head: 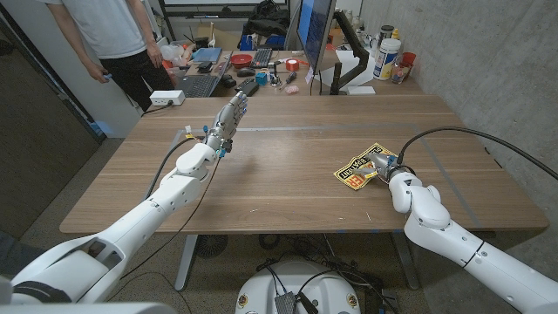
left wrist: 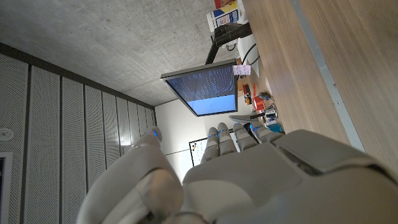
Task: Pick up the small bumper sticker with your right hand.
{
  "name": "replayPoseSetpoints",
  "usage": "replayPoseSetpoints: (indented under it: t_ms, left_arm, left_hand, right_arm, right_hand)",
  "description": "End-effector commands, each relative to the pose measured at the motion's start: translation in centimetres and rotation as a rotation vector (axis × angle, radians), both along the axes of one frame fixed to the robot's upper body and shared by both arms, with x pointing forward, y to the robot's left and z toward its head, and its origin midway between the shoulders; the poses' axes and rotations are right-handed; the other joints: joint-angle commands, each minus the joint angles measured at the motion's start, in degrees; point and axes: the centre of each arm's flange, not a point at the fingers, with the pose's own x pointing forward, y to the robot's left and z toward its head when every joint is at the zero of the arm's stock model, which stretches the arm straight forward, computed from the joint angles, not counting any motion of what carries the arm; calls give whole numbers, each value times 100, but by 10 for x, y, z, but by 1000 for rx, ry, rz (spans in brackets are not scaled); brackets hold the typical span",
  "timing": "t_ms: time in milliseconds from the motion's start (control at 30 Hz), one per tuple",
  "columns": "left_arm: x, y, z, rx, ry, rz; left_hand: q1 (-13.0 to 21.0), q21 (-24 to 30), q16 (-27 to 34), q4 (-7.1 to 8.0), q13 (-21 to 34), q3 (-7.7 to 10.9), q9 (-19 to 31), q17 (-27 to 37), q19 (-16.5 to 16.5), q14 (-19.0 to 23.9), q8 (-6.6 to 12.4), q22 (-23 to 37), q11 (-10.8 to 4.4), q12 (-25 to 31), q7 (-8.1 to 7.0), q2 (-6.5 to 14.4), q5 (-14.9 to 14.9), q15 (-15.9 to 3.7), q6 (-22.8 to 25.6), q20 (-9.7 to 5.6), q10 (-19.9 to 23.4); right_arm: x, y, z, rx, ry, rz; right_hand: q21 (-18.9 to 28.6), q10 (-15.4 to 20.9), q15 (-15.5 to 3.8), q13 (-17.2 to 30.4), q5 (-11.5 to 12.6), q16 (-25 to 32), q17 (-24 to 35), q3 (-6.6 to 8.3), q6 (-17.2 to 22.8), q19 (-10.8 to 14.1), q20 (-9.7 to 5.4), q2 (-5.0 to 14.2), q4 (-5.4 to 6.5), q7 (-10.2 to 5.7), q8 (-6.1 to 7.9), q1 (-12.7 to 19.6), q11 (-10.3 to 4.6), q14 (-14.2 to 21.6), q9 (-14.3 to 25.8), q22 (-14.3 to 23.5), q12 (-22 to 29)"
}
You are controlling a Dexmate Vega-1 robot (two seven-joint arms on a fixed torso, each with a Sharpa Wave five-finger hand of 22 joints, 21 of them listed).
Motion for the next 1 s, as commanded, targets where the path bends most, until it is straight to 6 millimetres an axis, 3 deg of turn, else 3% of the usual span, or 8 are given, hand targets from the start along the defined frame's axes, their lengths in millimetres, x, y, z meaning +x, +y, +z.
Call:
replayPoseSetpoints:
  t_ms: [33,433,800,1000]
  left_arm:
    - [2,-1,-1,-4,3,-6]
    - [1,-2,-1,-5,3,-4]
    - [-1,-6,-1,-5,1,-7]
    - [-1,-7,-2,-6,1,-7]
  left_hand:
    - [24,-2,3,-11,10,-23,28,9,-36,-41,-1,9,-51,22,-26,50,-2,-15,32,46,2]
    - [24,-14,6,-10,10,-33,29,9,-42,-36,-1,11,-52,22,-31,54,-6,-23,34,75,-1]
    - [23,-24,2,-9,10,-42,29,10,-47,-47,-4,12,-69,20,-37,57,-9,-21,29,104,-6]
    - [23,-26,3,-9,10,-46,29,10,-46,-48,-5,13,-67,17,-36,59,-10,-19,29,110,-15]
  right_arm:
    - [-1,-1,-1,8,-24,-5]
    - [-3,-3,0,14,-67,-3]
    - [-8,-6,2,27,-113,-10]
    - [-11,-8,3,30,-137,-3]
  right_hand:
    - [-15,259,-60,15,2,38,15,30,169,166,20,-10,35,-34,31,147,-67,225,19,31,82]
    - [11,606,36,27,-13,48,22,36,385,491,-28,20,74,-175,43,273,-306,561,28,40,156]
    - [63,1315,-268,52,-37,163,38,101,971,998,-169,118,104,-352,137,505,-631,1478,38,56,341]
    - [70,1423,-312,57,-48,170,35,106,1074,1085,-198,114,103,-381,147,538,-641,1642,40,59,366]
